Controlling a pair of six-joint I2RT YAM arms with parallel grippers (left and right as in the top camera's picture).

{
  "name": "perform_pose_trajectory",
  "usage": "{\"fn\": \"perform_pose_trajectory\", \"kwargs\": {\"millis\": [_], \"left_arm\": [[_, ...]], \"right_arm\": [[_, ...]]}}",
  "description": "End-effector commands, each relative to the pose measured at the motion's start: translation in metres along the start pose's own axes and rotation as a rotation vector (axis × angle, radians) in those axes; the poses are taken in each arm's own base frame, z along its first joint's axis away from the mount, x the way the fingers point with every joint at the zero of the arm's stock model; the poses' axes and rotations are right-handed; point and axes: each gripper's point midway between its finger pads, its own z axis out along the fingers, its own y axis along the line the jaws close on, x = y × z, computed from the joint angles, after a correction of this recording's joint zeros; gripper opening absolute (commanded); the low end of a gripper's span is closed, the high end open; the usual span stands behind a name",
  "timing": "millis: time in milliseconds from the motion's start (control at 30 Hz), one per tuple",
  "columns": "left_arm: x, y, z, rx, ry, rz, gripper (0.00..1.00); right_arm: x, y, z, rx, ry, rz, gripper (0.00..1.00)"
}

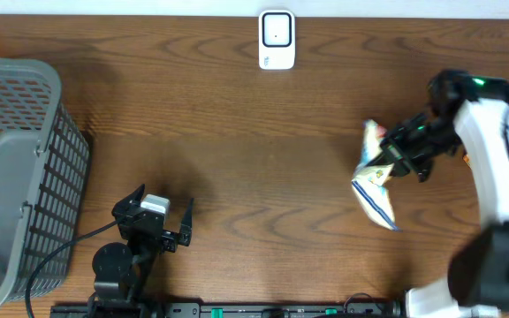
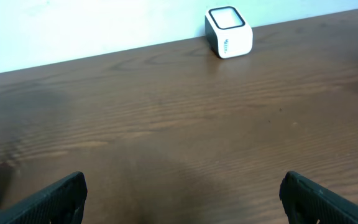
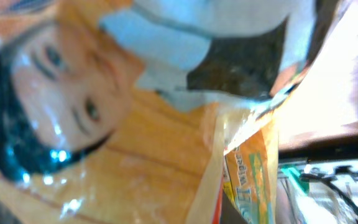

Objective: Scan the item barcode
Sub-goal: 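Carry the yellow pack with the right gripper up to the white scanner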

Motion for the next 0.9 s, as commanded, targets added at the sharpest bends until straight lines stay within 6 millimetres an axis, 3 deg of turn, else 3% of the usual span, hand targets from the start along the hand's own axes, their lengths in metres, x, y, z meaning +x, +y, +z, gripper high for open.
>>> {"fn": "perform_pose_trajectory", "kwargs": {"millis": [0, 167, 633, 867], "left_arm": [[0.012, -0.004, 0.002, 0.019, 0.032, -0.008, 0.98], [0.012, -0.004, 0.002, 0.019, 0.032, -0.008, 0.98], [0.012, -0.004, 0.002, 0.019, 0.032, -0.008, 0.98], [0.012, -0.004, 0.002, 0.019, 0.032, -0.008, 0.98]], "right_arm": [[-0.023, -0.026, -0.044, 0.098, -0.404, 0.330, 0.01], [-0.025, -0.016, -0.061, 0.030, -0.603, 0.498, 0.02], [-0.011, 0.073, 0.014, -0.033, -0.556, 0.328, 0.02], [-0.008, 0.079, 0.060, -0.074, -0.511, 0.827, 0.02]]}}
